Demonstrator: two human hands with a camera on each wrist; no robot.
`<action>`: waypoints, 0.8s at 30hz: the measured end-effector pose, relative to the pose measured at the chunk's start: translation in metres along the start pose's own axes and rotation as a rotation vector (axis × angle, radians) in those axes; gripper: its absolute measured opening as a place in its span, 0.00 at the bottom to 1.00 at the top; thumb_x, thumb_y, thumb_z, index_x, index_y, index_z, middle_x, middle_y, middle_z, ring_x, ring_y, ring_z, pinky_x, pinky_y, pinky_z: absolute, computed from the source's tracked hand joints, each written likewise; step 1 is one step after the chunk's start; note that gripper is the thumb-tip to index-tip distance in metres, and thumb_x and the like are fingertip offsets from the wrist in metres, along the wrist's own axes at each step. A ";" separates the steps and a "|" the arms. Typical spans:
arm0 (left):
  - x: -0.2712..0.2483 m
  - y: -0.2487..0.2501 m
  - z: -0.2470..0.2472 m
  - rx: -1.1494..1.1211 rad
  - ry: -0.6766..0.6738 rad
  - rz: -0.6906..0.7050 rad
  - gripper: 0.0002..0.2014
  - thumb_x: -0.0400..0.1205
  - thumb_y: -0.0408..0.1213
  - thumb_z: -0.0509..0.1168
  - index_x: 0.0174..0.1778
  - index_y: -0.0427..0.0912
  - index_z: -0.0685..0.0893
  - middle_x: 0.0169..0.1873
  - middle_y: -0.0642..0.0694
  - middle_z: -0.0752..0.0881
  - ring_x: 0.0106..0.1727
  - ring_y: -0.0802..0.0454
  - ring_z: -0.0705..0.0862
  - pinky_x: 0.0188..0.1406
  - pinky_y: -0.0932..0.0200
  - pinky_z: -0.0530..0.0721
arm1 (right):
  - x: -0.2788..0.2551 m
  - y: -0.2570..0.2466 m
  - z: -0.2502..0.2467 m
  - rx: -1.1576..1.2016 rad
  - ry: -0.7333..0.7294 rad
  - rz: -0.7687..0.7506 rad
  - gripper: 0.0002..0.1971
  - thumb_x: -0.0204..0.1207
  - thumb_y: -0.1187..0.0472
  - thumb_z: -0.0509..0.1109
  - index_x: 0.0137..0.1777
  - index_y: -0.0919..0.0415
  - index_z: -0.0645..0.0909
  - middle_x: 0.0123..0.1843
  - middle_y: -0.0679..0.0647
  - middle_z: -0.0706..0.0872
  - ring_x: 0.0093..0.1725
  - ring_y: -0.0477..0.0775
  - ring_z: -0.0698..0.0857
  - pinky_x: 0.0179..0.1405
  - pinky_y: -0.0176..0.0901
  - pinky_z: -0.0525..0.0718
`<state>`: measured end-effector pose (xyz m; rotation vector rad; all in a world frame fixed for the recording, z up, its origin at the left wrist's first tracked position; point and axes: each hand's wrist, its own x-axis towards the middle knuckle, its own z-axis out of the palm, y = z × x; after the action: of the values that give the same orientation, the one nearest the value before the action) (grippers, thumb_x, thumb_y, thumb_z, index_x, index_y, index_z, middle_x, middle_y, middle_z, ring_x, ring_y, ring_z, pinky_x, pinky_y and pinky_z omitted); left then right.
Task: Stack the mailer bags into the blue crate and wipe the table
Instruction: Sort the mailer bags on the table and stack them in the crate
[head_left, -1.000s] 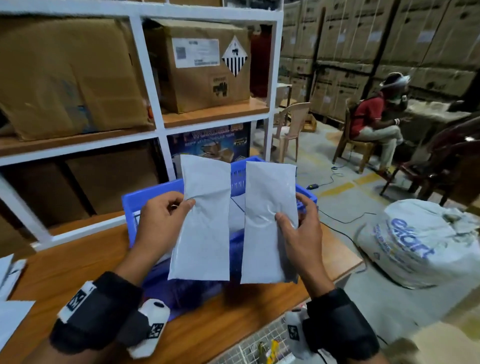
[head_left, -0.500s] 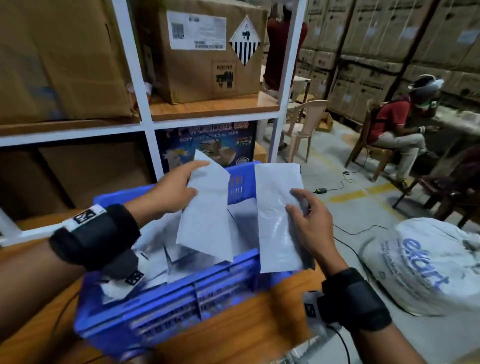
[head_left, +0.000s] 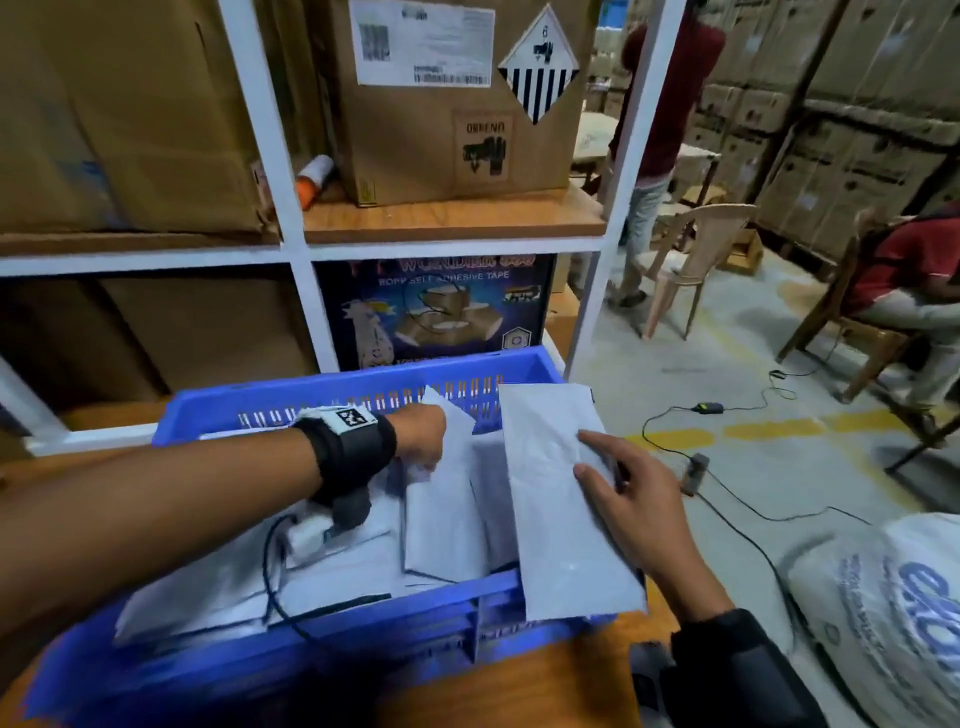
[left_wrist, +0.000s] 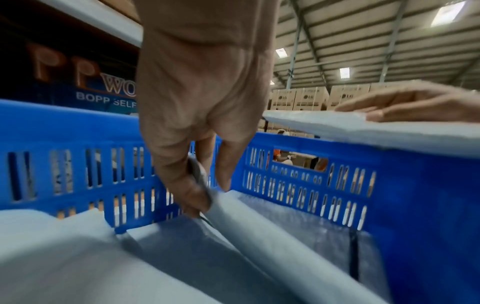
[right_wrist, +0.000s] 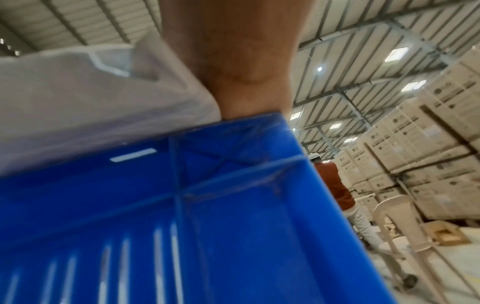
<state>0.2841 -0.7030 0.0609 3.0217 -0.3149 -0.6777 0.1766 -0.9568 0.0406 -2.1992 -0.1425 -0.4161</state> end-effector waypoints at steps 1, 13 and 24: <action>0.000 0.003 0.001 0.148 0.064 -0.018 0.09 0.79 0.33 0.66 0.54 0.36 0.84 0.51 0.37 0.81 0.54 0.40 0.80 0.34 0.64 0.75 | -0.001 0.002 0.001 0.018 0.015 -0.002 0.17 0.75 0.62 0.77 0.64 0.53 0.86 0.58 0.41 0.86 0.50 0.23 0.80 0.48 0.15 0.72; 0.029 0.036 0.063 0.395 -0.253 -0.266 0.64 0.64 0.71 0.74 0.85 0.36 0.52 0.81 0.32 0.62 0.82 0.33 0.63 0.77 0.33 0.67 | 0.000 0.010 0.005 0.048 -0.059 -0.062 0.18 0.77 0.62 0.74 0.67 0.58 0.84 0.62 0.51 0.87 0.60 0.52 0.84 0.57 0.35 0.74; 0.002 0.036 0.044 0.208 -0.191 -0.186 0.61 0.71 0.70 0.69 0.86 0.34 0.47 0.84 0.33 0.56 0.84 0.35 0.59 0.79 0.37 0.66 | -0.001 0.009 0.002 0.020 -0.071 -0.100 0.18 0.77 0.61 0.72 0.67 0.58 0.84 0.60 0.51 0.87 0.59 0.52 0.84 0.57 0.36 0.74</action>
<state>0.2605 -0.7380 0.0229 3.2172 -0.1152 -1.0113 0.1786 -0.9607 0.0327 -2.1941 -0.2952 -0.3909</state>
